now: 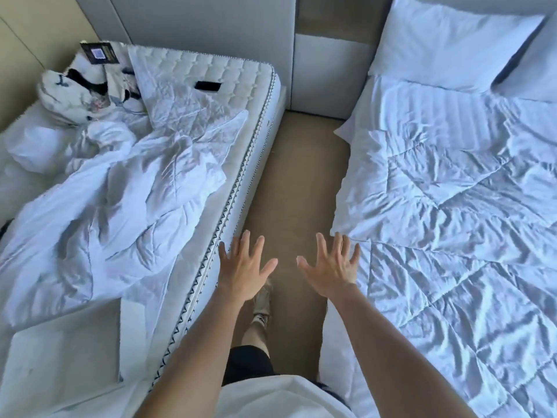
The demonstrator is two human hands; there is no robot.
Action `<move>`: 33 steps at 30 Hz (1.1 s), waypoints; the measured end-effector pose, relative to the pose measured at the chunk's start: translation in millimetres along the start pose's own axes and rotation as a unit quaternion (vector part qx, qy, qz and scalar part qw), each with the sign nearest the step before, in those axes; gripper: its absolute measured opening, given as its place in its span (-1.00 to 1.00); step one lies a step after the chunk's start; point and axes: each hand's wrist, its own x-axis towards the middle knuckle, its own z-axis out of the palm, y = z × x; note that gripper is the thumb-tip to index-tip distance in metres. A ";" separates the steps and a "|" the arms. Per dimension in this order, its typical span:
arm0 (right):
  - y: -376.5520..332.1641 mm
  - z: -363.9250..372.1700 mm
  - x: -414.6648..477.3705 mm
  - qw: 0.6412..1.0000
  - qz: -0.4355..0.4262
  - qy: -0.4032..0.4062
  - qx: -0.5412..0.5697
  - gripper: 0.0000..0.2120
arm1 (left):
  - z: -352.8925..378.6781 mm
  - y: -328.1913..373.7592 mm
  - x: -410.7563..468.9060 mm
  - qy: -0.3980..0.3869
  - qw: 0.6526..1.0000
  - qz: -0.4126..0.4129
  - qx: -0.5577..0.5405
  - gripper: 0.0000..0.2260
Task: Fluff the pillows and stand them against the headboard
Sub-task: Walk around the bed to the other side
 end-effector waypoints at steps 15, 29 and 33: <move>20.0 -102.1 313.2 0.985 0.167 0.005 0.040 -0.22 | -105.2 63.1 382.7 -0.014 0.987 0.158 0.020 -0.23; 153.4 -195.8 629.0 0.966 0.252 0.040 0.051 -0.21 | -189.1 216.7 720.4 -0.005 0.975 0.217 0.038 -0.36; 182.9 -231.9 702.7 0.963 0.261 0.041 0.057 -0.21 | -218.4 252.6 803.1 -0.006 0.974 0.220 0.050 -0.36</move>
